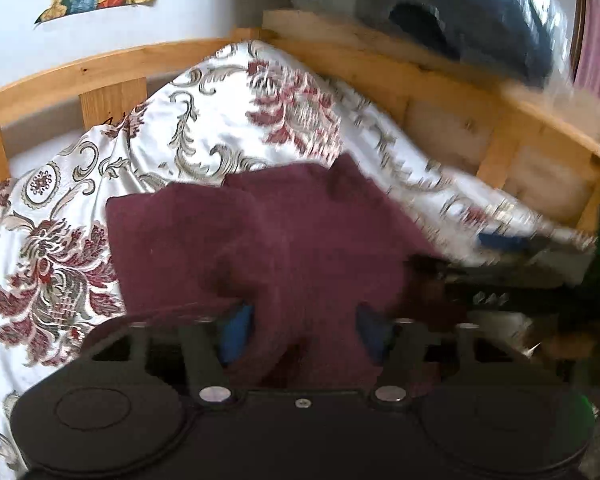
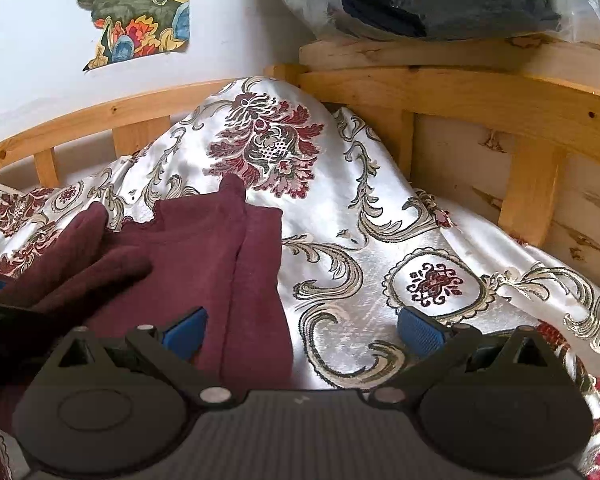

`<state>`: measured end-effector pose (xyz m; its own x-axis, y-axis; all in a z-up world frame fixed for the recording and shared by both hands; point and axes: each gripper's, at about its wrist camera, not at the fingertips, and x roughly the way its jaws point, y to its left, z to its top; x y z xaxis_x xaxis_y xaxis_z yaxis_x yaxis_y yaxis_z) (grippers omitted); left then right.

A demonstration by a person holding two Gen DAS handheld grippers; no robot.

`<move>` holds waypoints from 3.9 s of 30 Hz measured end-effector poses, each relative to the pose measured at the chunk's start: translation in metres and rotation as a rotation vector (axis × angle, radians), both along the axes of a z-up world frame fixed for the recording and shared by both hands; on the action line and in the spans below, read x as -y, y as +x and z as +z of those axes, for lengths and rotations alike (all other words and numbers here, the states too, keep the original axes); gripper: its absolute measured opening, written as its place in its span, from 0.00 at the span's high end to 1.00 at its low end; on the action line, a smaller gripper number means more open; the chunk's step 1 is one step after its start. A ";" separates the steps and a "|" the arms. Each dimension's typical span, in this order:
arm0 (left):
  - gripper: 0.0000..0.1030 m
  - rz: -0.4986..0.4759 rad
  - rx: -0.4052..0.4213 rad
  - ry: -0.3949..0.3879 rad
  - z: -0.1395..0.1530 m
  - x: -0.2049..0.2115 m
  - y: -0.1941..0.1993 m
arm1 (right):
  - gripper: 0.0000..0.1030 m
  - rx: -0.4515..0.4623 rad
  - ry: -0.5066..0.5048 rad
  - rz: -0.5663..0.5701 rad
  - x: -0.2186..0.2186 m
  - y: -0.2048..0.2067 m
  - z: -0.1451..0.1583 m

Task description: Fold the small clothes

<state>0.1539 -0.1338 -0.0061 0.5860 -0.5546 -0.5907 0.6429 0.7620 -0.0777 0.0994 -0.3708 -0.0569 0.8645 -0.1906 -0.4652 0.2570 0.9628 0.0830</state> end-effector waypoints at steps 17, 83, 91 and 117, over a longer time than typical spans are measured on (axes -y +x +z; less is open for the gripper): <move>0.01 0.137 0.227 -0.007 0.004 -0.051 -0.050 | 0.00 0.259 -0.018 0.099 -0.025 -0.019 0.020; 0.67 -0.195 0.351 0.220 -0.041 0.044 -0.077 | 0.84 0.100 -0.142 0.235 -0.039 0.035 0.043; 0.64 -0.215 0.329 0.222 -0.049 0.052 -0.079 | 0.84 0.060 -0.134 0.215 -0.029 0.030 0.034; 0.09 0.010 -0.035 -0.162 -0.030 -0.003 -0.073 | 0.81 0.028 -0.092 0.197 -0.020 0.022 0.027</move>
<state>0.0810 -0.1305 -0.0360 0.5729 -0.6384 -0.5140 0.6301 0.7441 -0.2220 0.1214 -0.3511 -0.0301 0.9015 -0.0575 -0.4289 0.0620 0.9981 -0.0034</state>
